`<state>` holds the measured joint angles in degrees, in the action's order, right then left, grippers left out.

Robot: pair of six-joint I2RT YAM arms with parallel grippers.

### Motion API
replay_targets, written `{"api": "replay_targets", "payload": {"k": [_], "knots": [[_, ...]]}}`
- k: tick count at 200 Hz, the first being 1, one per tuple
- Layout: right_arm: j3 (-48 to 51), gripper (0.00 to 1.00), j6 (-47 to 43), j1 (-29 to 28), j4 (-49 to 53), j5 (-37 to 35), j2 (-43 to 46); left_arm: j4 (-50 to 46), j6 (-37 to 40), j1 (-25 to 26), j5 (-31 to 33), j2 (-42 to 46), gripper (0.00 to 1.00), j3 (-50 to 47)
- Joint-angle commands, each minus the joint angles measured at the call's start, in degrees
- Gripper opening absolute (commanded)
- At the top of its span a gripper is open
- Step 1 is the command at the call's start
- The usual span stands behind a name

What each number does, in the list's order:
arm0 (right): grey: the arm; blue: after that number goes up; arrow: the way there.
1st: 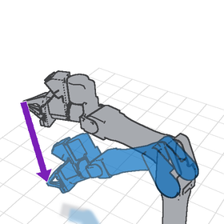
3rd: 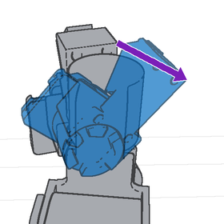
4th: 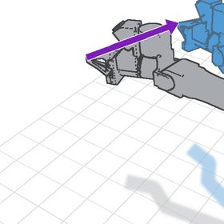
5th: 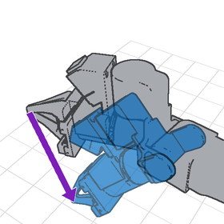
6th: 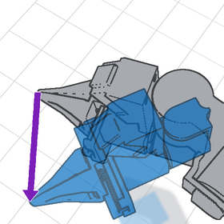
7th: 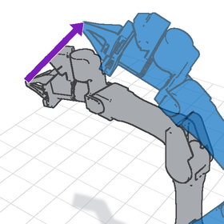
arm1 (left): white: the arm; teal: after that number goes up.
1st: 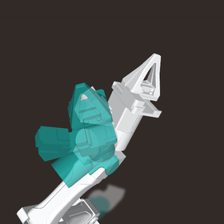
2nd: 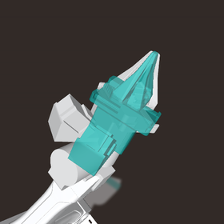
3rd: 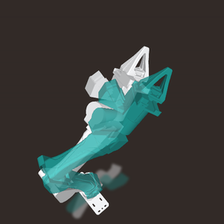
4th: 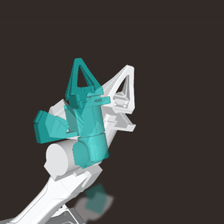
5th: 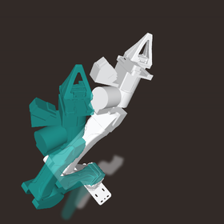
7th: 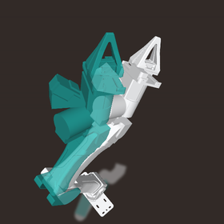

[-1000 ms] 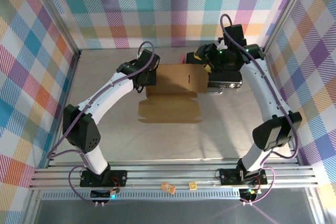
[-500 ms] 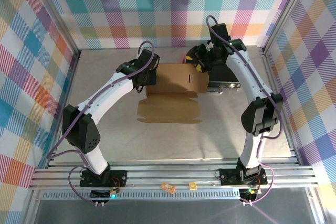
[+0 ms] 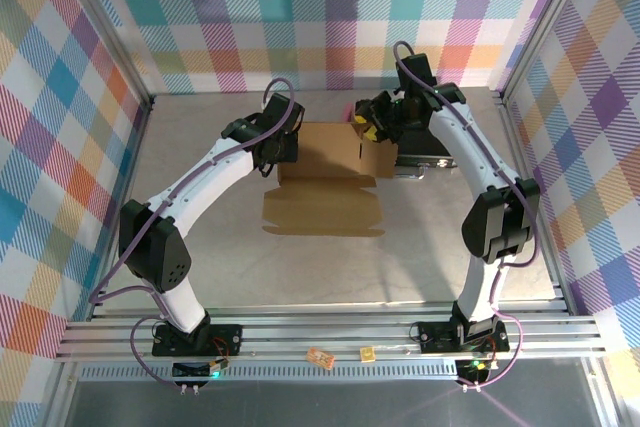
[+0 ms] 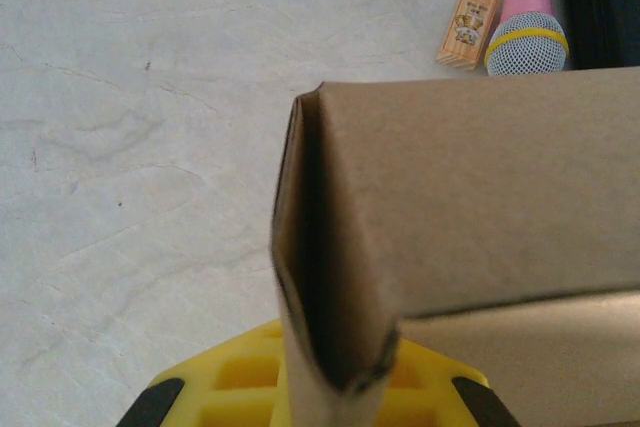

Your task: Fold the paper box

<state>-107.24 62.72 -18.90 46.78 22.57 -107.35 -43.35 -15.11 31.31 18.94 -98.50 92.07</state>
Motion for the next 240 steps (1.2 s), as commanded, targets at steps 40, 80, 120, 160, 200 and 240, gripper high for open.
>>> {"api": "replay_targets", "payload": {"k": [40,80,120,160,200,240], "knots": [[2.3,0.12,7.5,-0.5,-4.7,1.7,2.4,1.3,0.0,0.2,0.0,2.3,0.00,-0.7],[5.0,0.08,10.2,-0.4,-7.1,0.6,4.5,1.1,-0.3,0.2,0.4,2.4,0.00,-0.7],[12.1,0.52,2.5,1.8,-3.7,-7.0,15.3,1.1,0.7,-0.4,1.6,3.4,0.00,-1.2],[37.1,0.32,1.6,3.3,-11.1,-4.3,28.9,2.4,1.1,-0.4,1.8,4.3,0.00,-1.6],[47.4,0.46,6.8,2.2,-19.0,-3.8,31.7,2.8,1.8,-0.4,1.9,4.4,0.00,-1.2],[43.1,0.50,4.3,-1.9,-17.4,-5.2,25.0,2.8,1.8,-0.3,1.6,4.1,0.00,-0.9]]}}
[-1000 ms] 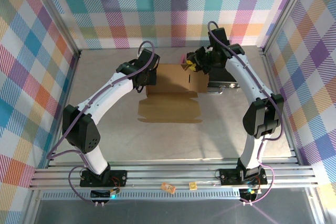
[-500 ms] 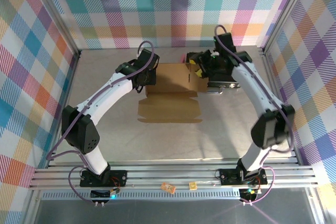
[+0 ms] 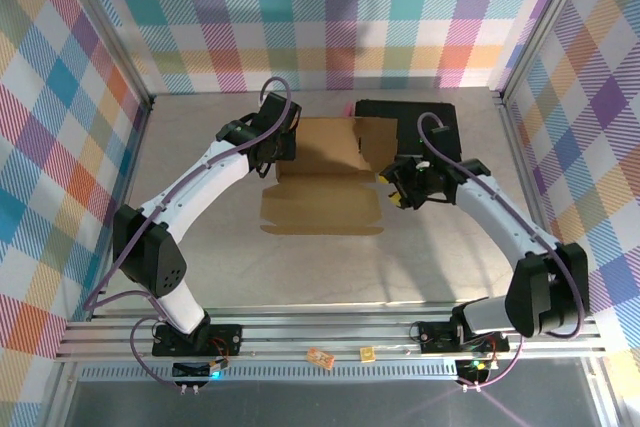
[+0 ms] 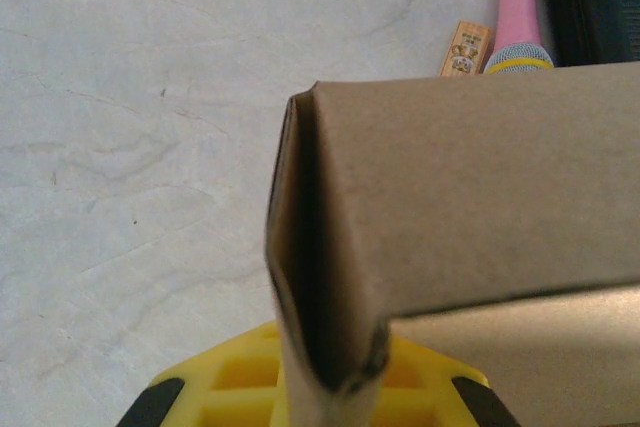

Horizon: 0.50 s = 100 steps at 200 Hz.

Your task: Fold the paper box

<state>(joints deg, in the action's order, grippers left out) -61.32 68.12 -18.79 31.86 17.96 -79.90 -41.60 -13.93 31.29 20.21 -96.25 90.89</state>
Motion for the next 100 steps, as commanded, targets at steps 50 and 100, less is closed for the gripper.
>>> {"api": "replay_targets", "payload": {"k": [50,100], "knots": [[-5.2,0.46,-5.1,-3.3,-3.9,0.1,-6.1,0.6,0.7,-0.2,-0.3,1.6,0.00,0.8],[-7.5,0.40,-10.8,-3.6,-2.9,-1.6,-7.7,0.3,0.7,-0.2,-0.6,1.5,0.00,0.9]]}}
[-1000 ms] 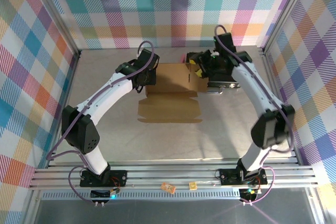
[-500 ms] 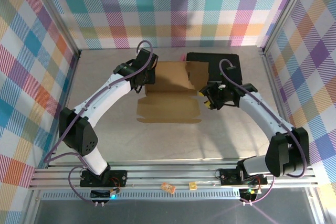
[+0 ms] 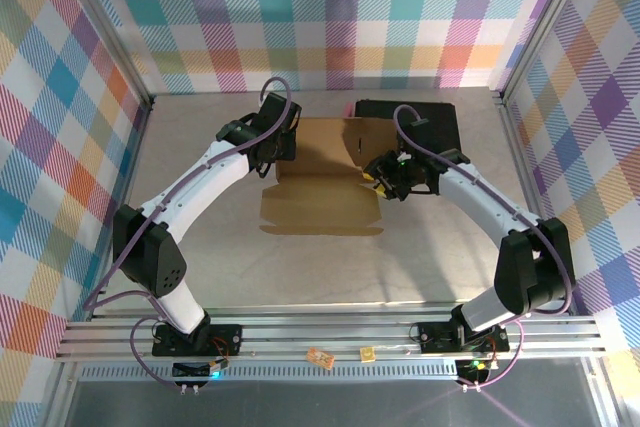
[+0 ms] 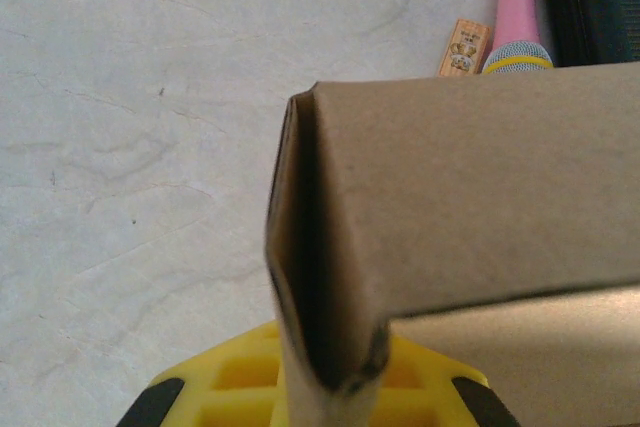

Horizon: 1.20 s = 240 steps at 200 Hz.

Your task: Fold the paper box

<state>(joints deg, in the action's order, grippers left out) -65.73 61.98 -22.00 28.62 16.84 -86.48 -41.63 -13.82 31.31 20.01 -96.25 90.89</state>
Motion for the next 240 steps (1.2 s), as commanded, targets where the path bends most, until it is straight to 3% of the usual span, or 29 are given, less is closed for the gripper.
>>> {"api": "replay_targets", "payload": {"k": [1,65,93,177,240], "knots": [[-3.2,0.40,-4.8,-0.4,0.5,-0.4,-1.2,0.3,0.6,-0.2,-0.4,1.5,0.00,0.9],[-6.2,0.26,-9.3,-2.4,1.8,-1.1,-3.1,0.1,0.6,-0.1,-0.4,1.5,0.00,1.0],[-10.2,0.10,-12.9,-4.2,6.9,-3.6,-4.4,0.1,0.6,-0.1,-0.3,1.4,0.00,1.2],[-25.3,0.00,-29.0,-11.5,21.3,-14.7,-12.4,-0.3,0.5,0.0,-0.7,1.1,0.00,2.1],[-36.2,0.00,-42.6,-18.5,26.8,-25.8,-17.3,-0.9,0.0,0.0,-1.3,0.5,0.00,2.5]]}}
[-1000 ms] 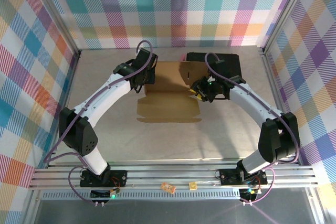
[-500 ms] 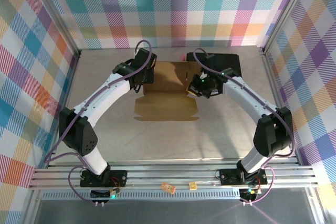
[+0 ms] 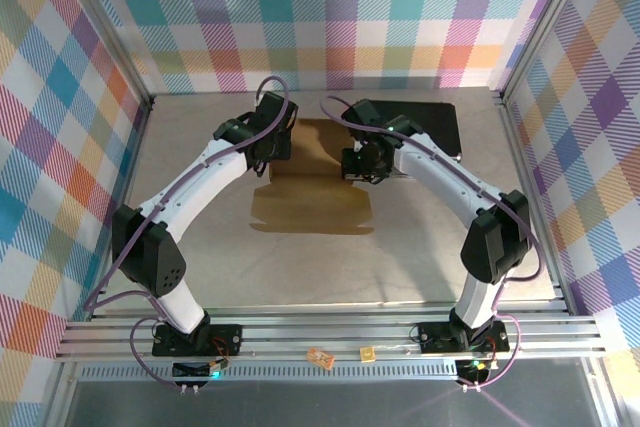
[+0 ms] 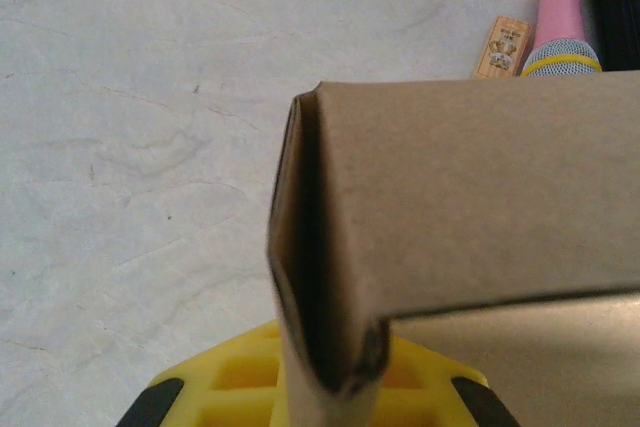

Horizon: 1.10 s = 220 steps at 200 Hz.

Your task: Fold the paper box

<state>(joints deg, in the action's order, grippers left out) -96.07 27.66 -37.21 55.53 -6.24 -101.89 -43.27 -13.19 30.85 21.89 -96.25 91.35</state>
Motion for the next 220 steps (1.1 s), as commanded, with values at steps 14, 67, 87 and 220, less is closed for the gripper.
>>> {"api": "replay_targets", "payload": {"k": [14,67,87,220], "knots": [[-8.0,0.00,-10.7,-4.5,1.0,-3.8,-3.5,0.7,-0.9,0.4,-3.3,0.5,0.00,2.2],[-8.6,0.00,-16.3,-7.3,0.3,-7.7,-4.8,0.5,-1.3,0.4,-3.4,1.0,0.00,1.9],[-9.2,0.05,-16.7,-7.4,0.3,-8.4,-4.9,0.4,-1.4,0.4,-3.3,1.1,0.00,1.9],[16.0,0.61,-23.5,20.5,-26.5,29.3,28.2,-9.0,1.4,-7.1,-19.3,-4.3,0.00,9.8]]}}
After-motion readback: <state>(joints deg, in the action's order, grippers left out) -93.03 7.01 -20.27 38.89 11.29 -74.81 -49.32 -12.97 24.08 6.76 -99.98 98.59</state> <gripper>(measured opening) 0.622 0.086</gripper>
